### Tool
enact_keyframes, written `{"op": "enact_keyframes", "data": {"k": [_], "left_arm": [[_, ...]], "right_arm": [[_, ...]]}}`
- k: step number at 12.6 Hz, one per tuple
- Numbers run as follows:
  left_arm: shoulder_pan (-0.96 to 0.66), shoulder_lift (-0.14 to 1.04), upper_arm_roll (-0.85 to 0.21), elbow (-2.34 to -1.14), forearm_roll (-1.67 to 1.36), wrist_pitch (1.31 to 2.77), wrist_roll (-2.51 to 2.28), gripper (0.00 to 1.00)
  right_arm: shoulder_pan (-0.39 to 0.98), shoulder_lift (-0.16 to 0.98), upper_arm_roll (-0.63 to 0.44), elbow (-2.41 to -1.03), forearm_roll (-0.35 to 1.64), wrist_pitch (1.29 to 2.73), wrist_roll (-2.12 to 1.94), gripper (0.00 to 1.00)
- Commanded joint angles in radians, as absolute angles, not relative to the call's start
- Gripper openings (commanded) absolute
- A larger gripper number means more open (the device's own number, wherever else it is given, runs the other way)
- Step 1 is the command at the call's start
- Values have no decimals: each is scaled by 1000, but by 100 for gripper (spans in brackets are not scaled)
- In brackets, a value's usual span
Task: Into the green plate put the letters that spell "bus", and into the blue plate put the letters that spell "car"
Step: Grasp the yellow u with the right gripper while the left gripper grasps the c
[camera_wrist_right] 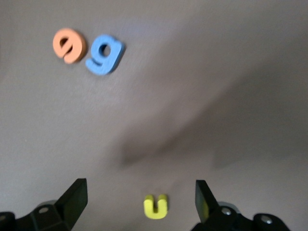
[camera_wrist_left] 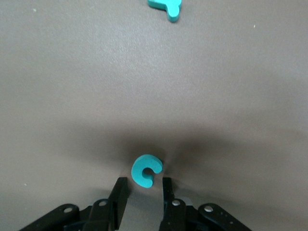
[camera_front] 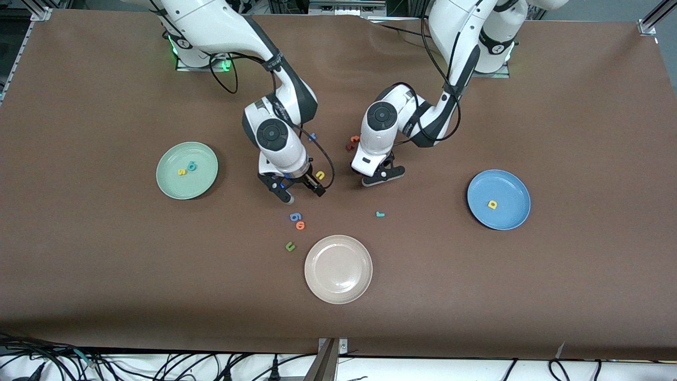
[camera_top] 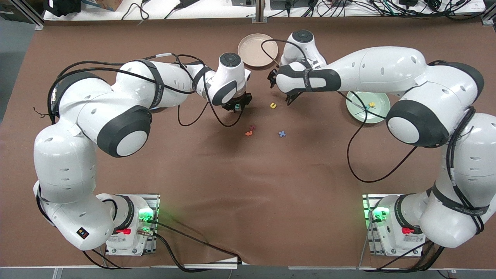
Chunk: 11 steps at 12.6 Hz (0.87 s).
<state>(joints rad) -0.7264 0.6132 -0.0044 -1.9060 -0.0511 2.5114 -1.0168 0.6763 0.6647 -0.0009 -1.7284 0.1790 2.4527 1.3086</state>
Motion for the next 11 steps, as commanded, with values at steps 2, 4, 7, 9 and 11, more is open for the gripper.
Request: {"op": "enact_keyframes", "data": {"k": [2, 4, 7, 9, 11], "left_arm": [[-726, 647, 5, -1864, -14, 2499, -1045, 37], [-722, 655, 11, -1848, -12, 2499, -1045, 38], [-723, 657, 11, -1848, -12, 2499, -1045, 38], [-723, 657, 11, -1848, -12, 2499, -1043, 36], [-723, 657, 11, -1850, -12, 2499, -1043, 34]], "right_arm": [[690, 686, 29, -1700, 193, 2445, 1345, 96], [709, 689, 29, -1703, 195, 2445, 1355, 90], [710, 690, 29, -1720, 195, 2404, 1353, 77], [710, 687, 26, -1721, 183, 2347, 1350, 72], [710, 687, 23, -1721, 181, 2342, 1351, 72]]}}
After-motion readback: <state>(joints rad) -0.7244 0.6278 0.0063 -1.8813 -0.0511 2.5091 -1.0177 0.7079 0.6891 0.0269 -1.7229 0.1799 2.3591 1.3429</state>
